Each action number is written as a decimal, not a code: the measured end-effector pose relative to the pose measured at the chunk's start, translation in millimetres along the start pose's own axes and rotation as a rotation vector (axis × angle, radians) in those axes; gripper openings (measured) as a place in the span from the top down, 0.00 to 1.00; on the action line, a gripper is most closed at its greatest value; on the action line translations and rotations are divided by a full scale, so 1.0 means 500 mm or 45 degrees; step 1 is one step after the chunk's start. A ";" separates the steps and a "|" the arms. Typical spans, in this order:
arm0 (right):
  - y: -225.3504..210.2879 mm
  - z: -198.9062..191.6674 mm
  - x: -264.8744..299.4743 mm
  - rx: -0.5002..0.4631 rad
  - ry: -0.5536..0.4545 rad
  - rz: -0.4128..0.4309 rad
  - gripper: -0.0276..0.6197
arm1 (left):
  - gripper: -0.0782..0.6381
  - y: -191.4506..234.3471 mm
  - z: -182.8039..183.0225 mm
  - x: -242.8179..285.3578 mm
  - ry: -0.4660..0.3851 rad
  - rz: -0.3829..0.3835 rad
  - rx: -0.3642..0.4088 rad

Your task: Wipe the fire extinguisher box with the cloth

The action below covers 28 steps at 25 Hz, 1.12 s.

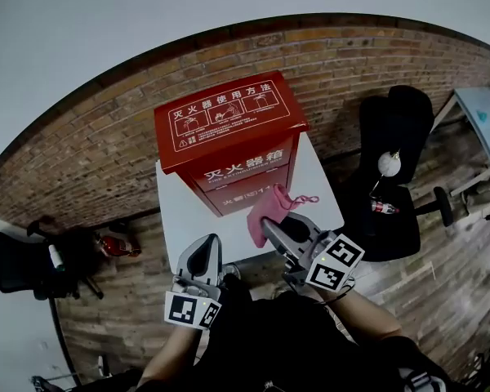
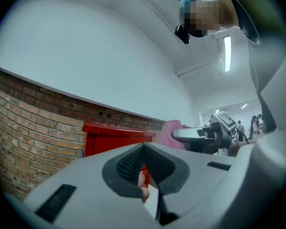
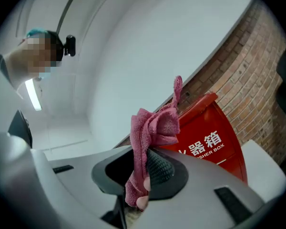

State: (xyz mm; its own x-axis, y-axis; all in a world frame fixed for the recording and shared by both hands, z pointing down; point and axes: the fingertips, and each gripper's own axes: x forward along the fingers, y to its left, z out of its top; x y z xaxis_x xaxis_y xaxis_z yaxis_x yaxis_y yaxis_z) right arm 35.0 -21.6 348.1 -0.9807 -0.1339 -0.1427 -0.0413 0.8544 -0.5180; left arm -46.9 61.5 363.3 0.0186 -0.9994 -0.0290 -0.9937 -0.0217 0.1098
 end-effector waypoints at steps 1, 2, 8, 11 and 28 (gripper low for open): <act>0.005 -0.004 -0.007 -0.053 0.024 -0.008 0.84 | 0.84 -0.011 0.002 -0.009 -0.003 0.014 0.001; 0.009 -0.009 -0.014 -0.100 0.045 -0.015 0.84 | 0.84 -0.020 0.004 -0.017 -0.006 0.029 0.001; 0.029 -0.043 -0.044 -0.334 0.127 -0.060 0.84 | 0.84 -0.053 0.006 -0.084 -0.015 0.119 0.021; 0.035 -0.057 -0.050 -0.420 0.159 -0.074 0.84 | 0.84 -0.063 0.012 -0.116 -0.022 0.137 0.048; 0.154 -0.101 -0.010 -0.629 0.160 -0.004 0.84 | 0.84 0.001 0.026 -0.224 -0.049 0.089 0.042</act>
State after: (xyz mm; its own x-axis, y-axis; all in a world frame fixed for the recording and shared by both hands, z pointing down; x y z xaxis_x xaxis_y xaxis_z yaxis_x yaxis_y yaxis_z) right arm 27.2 70.2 351.7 -0.9945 -0.1018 -0.0235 -0.1004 0.9935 -0.0531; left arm -50.7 173.7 353.7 -0.0547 -0.9967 -0.0606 -0.9956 0.0498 0.0798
